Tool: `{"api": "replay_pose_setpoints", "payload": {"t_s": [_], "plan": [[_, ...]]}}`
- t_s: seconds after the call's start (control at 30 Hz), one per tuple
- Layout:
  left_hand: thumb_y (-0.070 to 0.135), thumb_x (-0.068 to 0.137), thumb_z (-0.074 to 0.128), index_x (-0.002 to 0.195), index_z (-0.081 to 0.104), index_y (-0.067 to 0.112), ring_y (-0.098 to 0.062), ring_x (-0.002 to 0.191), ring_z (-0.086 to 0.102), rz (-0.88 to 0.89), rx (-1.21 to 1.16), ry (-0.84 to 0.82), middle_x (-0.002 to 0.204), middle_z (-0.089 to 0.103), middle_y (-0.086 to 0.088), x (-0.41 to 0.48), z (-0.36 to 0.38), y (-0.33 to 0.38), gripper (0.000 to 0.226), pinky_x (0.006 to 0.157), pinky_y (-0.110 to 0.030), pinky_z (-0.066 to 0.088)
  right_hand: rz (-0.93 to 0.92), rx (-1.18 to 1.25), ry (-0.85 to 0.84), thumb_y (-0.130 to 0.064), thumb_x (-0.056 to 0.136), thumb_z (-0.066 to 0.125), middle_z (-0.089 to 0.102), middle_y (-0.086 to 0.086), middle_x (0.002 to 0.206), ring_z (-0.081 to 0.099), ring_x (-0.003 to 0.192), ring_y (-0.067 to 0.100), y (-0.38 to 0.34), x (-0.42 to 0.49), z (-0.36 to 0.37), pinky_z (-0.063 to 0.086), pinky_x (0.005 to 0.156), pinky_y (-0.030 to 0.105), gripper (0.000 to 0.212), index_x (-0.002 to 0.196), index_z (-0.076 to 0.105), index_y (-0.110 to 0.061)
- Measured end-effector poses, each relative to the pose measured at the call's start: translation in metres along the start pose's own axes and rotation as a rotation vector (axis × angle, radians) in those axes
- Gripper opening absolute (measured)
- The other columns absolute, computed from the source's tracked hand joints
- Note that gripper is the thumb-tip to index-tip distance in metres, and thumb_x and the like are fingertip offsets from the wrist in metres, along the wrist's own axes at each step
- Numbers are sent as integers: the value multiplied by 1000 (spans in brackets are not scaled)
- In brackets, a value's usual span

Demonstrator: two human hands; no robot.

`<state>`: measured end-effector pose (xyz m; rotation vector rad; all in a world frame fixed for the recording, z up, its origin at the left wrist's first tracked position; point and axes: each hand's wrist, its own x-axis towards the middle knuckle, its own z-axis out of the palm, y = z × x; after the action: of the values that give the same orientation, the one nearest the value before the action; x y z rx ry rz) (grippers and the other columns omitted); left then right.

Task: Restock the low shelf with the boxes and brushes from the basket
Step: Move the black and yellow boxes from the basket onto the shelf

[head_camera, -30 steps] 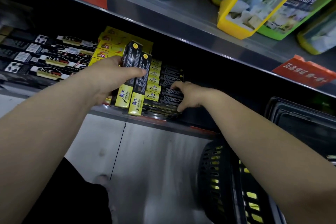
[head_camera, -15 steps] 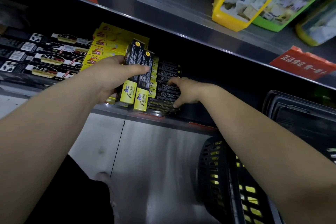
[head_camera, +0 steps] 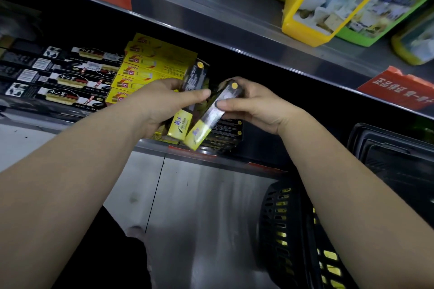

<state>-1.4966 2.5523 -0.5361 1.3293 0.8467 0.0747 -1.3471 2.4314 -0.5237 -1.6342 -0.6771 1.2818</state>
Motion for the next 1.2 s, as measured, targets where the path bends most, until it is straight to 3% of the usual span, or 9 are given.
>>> {"api": "replay_pose_setpoints", "payload": {"t_s": [0.1,0.23,0.3,0.47,0.6,0.73,0.93,1.1,1.2], "plan": [[45,71,75,132,47,19,-20,106,58,-17,-4,195,100,64,5,4,-6,0,72,96,-40,44,-4,185,286,-3,83,65,68,3,91,66,84,13,1,5,-14,57,75,24,16,95,58,-10],[46,72,74,133,46,20,-22,110,58,1,-1,214,112,65,-1,6,-9,-4,72,97,-41,43,98,228,557,-14,82,70,65,7,98,64,87,20,17,17,-35,55,77,24,15,92,59,-14],[45,74,73,133,48,21,-15,104,55,10,59,211,105,63,6,6,-8,-4,68,91,-32,38,185,240,550,-14,82,70,64,7,97,63,86,18,25,23,-38,55,76,24,15,91,58,-14],[47,73,73,131,47,20,-24,113,56,-14,54,203,120,61,-5,9,-7,-5,70,87,-32,32,291,158,521,-20,82,71,65,3,95,62,90,16,38,38,-28,52,72,20,17,88,57,-15],[47,74,72,127,44,17,-22,110,56,8,48,246,117,63,-10,12,-4,-5,67,85,-30,29,348,-149,424,-30,86,65,62,3,113,58,91,11,44,39,-27,43,67,18,42,122,52,-12],[49,75,70,129,44,17,-19,113,52,21,48,255,118,64,-8,12,-4,-4,68,85,-30,27,414,-402,288,-30,82,70,49,4,137,46,124,19,51,37,-33,39,96,30,64,138,42,-14],[50,75,70,131,48,21,-13,100,37,35,99,300,133,50,-3,7,-2,-1,66,66,-24,40,386,-630,174,-16,74,77,48,5,135,49,120,21,48,37,-28,42,104,36,75,139,39,-20],[39,72,76,128,50,22,-16,97,42,-17,78,250,106,47,2,5,1,4,64,60,-27,46,365,-644,160,-14,76,76,49,6,135,50,120,22,47,36,-26,41,105,36,74,139,38,-17],[32,72,78,119,52,19,-15,74,53,-9,97,229,92,57,0,4,1,4,55,48,-27,53,361,-633,158,-14,76,76,49,8,136,50,119,21,49,34,-27,41,105,33,74,139,37,-14]]}}
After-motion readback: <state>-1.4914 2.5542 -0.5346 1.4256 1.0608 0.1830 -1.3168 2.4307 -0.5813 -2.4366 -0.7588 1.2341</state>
